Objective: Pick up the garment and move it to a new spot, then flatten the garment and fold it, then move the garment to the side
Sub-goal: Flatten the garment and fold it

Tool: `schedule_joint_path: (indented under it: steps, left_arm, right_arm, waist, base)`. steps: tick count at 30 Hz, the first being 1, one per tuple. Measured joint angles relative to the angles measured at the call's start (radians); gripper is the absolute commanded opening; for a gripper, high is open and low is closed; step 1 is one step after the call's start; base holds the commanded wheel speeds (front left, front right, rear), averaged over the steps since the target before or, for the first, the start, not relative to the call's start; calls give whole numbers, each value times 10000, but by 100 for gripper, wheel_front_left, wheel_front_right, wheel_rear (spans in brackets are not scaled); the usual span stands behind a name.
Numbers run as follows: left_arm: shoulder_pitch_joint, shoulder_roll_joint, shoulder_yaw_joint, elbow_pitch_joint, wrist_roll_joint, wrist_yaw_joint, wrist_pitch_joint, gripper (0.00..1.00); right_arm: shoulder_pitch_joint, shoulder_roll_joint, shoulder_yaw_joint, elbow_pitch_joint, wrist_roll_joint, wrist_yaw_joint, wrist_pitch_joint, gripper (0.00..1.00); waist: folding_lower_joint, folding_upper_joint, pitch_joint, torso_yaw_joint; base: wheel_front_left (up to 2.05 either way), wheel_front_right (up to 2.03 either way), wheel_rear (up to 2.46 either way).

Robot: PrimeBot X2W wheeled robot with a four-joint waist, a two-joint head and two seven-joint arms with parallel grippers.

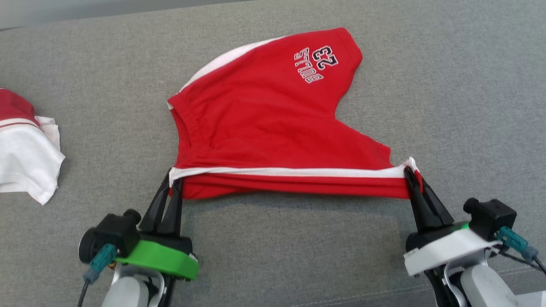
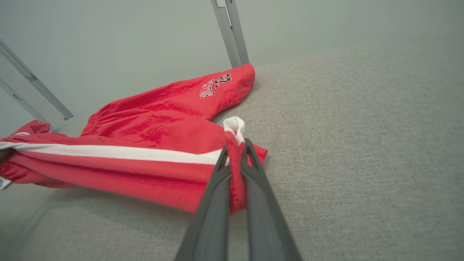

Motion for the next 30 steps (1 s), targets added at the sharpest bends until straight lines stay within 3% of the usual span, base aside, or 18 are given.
schedule_joint_path:
  steps: [9, 15, 22, 30]
  left_arm:
    - [2396, -125, -46, -1496, 268, 242, 8, 0]
    - [2890, -209, -307, -2389, 33, 420, 940, 0]
    - [2340, -211, -313, -3158, -307, 546, 2065, 0]
    - [517, -295, -242, -2993, -999, 477, 2736, 0]
  right_arm:
    - [2213, 347, -761, -890, -207, 10, 157, 0]
    - [2460, 284, -1315, -1532, -395, 10, 677, 0]
    - [485, -307, -1294, -1659, -431, 10, 953, 0]
    - [-2777, -1532, -431, -196, -140, 10, 1137, 0]
  waist:
    - [0, 0, -756, -50]
    - [0, 0, -834, 23]
    - [0, 0, -356, 110]
    - [0, 0, 650, 483]
  base:
    - [0, 0, 0]
    - [0, 0, 0]
    - [0, 0, 0]
    - [0, 0, 0]
